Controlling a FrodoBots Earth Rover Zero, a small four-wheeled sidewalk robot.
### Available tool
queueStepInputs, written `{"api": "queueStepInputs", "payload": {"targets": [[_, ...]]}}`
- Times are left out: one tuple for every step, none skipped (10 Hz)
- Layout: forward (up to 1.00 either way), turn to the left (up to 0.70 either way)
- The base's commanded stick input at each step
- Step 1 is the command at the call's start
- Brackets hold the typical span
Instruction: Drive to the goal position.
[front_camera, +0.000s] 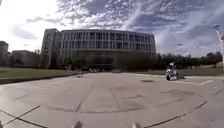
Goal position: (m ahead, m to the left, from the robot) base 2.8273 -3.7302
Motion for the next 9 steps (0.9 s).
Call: {"api": "queueStepInputs", "payload": {"targets": [[0.70,0.00],[0.70,0.00],[0.70,0.00],[0.70,0.00],[0.70,0.00],[0.70,0.00],[0.70,0.00],[0.70,0.00],[0.70,0.00]]}}
